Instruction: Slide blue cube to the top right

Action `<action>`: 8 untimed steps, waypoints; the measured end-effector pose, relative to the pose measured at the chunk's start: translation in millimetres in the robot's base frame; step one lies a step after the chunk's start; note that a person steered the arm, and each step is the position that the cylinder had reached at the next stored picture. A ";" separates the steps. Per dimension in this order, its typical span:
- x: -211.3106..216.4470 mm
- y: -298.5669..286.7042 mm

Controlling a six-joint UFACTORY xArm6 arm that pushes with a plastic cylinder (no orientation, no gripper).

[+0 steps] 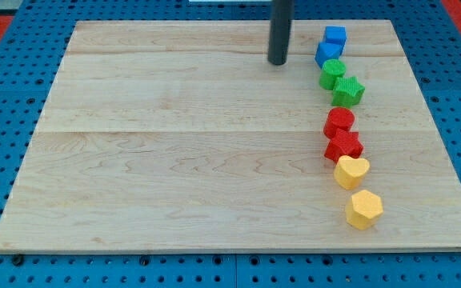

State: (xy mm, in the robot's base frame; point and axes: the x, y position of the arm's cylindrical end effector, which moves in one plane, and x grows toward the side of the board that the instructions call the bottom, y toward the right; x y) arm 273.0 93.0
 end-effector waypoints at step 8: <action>-23.7 51.5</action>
State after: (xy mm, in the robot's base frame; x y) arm 249.3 144.5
